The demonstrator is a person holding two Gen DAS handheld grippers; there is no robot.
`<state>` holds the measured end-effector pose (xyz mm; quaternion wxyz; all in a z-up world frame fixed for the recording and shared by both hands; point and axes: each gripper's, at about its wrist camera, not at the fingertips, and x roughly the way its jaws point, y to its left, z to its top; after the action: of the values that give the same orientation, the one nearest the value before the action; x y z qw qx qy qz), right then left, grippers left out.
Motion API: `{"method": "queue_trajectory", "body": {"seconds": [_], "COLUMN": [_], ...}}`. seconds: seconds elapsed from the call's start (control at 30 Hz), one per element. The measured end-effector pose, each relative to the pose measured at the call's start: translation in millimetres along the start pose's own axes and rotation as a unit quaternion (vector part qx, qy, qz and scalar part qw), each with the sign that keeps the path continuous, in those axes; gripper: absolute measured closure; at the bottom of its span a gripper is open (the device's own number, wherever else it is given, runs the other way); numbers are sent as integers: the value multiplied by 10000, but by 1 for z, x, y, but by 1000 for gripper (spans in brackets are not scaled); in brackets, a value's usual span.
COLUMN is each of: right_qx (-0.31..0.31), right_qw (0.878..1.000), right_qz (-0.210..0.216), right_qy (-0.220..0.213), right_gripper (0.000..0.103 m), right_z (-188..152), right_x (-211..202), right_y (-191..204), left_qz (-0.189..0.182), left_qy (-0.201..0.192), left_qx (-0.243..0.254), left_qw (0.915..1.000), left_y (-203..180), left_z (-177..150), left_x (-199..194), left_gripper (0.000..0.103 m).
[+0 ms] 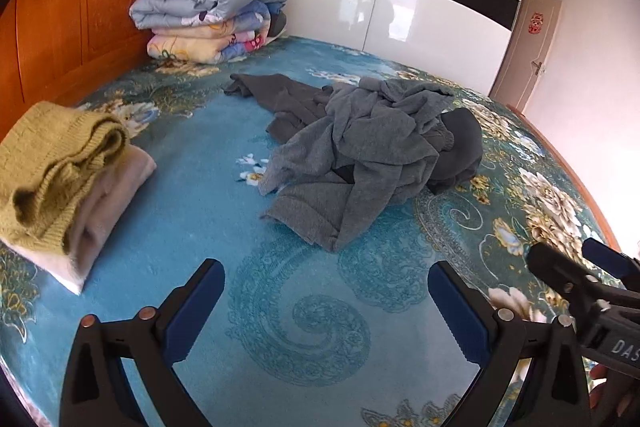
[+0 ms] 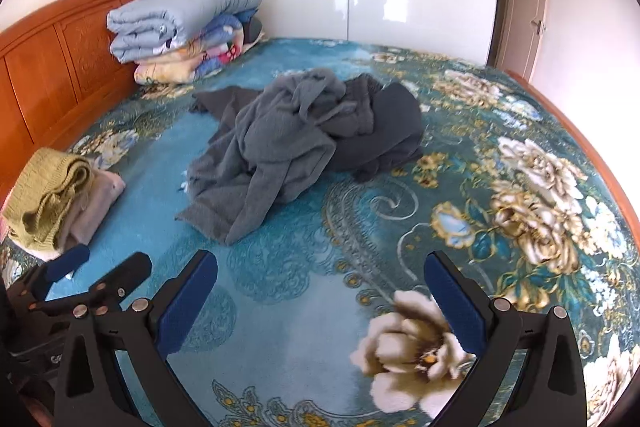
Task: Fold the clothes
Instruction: 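Move both tools toward the heap of grey clothes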
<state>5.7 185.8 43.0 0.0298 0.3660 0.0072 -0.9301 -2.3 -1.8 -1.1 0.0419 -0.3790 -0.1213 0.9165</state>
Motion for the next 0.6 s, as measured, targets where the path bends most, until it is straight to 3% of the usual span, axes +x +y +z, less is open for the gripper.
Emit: {"method": "queue_trajectory", "body": {"seconds": [0.23,0.33,0.6], "right_qx": [-59,-187,-48], "right_qw": [9998,9991,9973], "right_qz": [-192,-233,-198], "right_qy": [-87,293,699], "right_gripper": [0,0,0], "right_z": [-2,3,4], "right_x": [6,41,83], "right_y": [-3,6,5], "left_qz": [19,-40,-44], "left_qy": [-249,-310,-88], "left_qx": [-312,-475,-604], "left_qw": [9992,9984,9981], "left_y": [14,20,29], "left_z": [8,9,6], "left_x": [14,23,69], "left_gripper": [0,0,0]}}
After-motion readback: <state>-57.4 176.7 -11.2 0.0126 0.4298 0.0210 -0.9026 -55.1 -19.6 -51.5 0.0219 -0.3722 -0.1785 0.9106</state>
